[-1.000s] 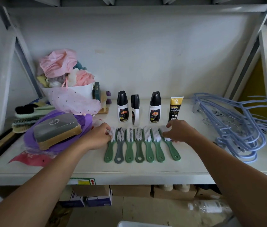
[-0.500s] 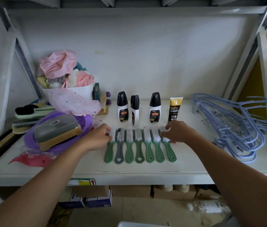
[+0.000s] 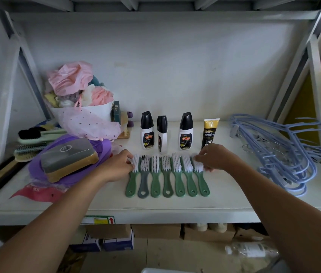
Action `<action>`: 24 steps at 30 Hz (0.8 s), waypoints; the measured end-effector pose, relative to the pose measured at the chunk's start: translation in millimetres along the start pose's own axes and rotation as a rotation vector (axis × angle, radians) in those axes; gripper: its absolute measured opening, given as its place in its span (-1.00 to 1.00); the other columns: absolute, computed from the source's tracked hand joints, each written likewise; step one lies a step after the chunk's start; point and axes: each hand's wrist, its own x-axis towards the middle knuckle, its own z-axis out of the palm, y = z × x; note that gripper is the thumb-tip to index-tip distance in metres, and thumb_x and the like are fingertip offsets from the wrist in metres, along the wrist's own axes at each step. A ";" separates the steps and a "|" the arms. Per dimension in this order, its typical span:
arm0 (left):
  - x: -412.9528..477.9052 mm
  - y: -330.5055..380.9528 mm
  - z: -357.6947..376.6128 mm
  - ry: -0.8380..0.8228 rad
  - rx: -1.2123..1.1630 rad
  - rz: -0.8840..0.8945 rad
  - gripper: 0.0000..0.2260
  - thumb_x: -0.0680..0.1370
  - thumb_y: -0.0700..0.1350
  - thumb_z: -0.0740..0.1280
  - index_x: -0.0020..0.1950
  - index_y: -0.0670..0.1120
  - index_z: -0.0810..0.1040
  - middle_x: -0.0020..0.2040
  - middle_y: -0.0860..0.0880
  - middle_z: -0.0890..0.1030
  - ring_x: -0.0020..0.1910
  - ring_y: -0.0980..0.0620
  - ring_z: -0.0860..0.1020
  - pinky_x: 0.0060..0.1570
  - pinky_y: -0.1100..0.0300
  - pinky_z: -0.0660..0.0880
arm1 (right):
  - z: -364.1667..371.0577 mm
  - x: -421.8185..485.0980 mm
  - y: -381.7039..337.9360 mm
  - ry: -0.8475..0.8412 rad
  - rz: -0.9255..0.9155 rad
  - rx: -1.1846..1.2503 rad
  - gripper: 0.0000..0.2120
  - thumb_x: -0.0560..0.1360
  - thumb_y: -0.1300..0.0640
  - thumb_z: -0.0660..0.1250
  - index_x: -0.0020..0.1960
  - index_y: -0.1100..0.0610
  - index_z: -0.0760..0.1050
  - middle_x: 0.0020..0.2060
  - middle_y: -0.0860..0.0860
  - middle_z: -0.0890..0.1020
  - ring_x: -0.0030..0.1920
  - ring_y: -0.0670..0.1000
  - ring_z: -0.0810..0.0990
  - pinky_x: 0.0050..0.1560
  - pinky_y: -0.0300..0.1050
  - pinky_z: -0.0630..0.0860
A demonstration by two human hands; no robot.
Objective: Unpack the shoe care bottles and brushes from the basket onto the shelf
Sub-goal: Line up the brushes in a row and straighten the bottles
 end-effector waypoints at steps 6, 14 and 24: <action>-0.4 -0.9 -1.1 0.004 0.007 -0.004 -0.63 0.63 -0.10 0.29 0.44 -0.06 0.37 0.39 -0.10 0.52 0.28 -0.04 0.50 0.19 0.10 0.44 | -21.7 0.3 30.5 0.264 0.052 -0.012 -0.72 0.60 0.08 0.23 0.22 0.15 0.58 0.20 0.14 0.62 0.18 0.16 0.59 0.21 -0.01 0.51; 2.0 -3.6 -1.7 0.003 0.004 -0.008 -0.65 0.62 -0.10 0.30 0.40 -0.05 0.38 0.38 -0.09 0.54 0.26 -0.03 0.52 0.24 0.06 0.45 | -21.9 -8.1 63.4 0.169 0.157 -0.107 -0.61 0.60 0.12 0.26 0.41 0.16 0.43 0.33 0.14 0.52 0.29 0.15 0.51 0.32 0.03 0.45; 2.1 -4.6 0.6 0.010 -0.003 -0.011 -0.68 0.62 -0.11 0.29 0.38 -0.05 0.40 0.32 -0.08 0.57 0.20 0.00 0.52 0.18 0.11 0.45 | -8.7 -1.9 56.0 0.125 0.146 -0.202 -0.58 0.51 0.13 0.36 0.35 0.18 0.45 0.23 0.13 0.58 0.22 0.14 0.55 0.13 -0.04 0.50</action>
